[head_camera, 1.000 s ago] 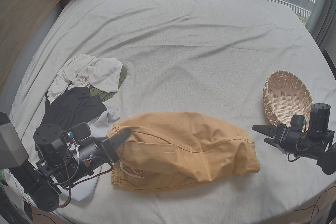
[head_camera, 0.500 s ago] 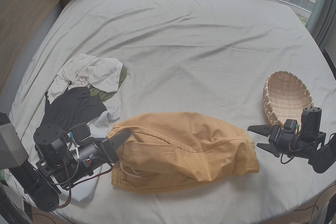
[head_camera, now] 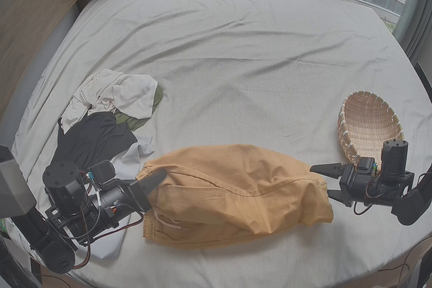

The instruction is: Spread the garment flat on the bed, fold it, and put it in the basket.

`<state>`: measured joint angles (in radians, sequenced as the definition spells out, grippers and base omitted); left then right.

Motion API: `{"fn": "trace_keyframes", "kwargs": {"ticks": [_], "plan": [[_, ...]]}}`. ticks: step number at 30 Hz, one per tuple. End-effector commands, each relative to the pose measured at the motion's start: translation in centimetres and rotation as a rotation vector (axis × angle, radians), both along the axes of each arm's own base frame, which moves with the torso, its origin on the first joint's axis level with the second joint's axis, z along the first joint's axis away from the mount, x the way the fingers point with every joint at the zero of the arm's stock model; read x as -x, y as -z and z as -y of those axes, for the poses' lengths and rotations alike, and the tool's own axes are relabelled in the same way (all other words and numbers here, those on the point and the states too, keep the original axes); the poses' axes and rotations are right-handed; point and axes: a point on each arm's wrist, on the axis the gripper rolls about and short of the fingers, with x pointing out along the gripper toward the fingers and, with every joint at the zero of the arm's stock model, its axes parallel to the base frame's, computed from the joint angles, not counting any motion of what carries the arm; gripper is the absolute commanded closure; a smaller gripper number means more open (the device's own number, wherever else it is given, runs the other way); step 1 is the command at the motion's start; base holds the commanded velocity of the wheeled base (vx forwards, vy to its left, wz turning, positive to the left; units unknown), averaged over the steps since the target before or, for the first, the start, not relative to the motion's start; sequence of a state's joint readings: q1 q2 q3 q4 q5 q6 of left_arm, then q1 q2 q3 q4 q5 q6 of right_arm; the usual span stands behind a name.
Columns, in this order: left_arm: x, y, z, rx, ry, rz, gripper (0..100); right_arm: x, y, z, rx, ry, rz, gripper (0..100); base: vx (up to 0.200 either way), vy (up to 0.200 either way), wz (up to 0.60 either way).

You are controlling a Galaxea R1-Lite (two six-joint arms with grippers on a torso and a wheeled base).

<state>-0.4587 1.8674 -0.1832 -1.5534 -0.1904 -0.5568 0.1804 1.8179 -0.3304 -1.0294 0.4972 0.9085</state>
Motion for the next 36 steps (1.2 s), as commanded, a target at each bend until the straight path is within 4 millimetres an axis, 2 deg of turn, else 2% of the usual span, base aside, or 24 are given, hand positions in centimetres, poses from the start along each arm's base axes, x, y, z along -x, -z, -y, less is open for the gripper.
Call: {"fn": "trace_keyframes", "kwargs": {"ticks": [1,11,16,23,24,30,36], "plan": [[0.1,0.1,-0.2,-0.003,-0.005,-0.005,100,1.0,-1.4,0.0,-0.015,-0.012,0.060,0,0.000,0.000,0.00],[0.1,0.4,-0.7,-0.013,-0.023,-0.018,100,1.7,-3.0,0.7,-0.072,-0.045,0.108,0,0.000,0.000,0.00],[0.1,0.4,-0.7,-0.013,-0.021,-0.018,100,1.5,-2.8,0.9,-0.073,-0.038,0.101,0,0.000,0.000,0.00],[0.2,0.4,-0.7,-0.015,-0.018,-0.018,100,0.5,-1.2,0.7,-0.062,-0.036,0.043,0,0.000,0.000,0.00],[0.2,0.4,-0.7,-0.016,-0.018,-0.020,100,0.3,-0.9,0.7,-0.057,-0.036,0.035,100,0.000,0.000,0.00],[0.2,0.4,-0.6,-0.015,-0.016,-0.018,100,0.0,-0.2,0.7,-0.060,-0.035,0.061,100,0.000,0.000,0.00],[0.0,0.4,-0.6,-0.015,-0.021,-0.018,100,1.0,-0.2,0.8,-0.063,-0.040,0.091,100,0.000,0.000,0.00]]}}
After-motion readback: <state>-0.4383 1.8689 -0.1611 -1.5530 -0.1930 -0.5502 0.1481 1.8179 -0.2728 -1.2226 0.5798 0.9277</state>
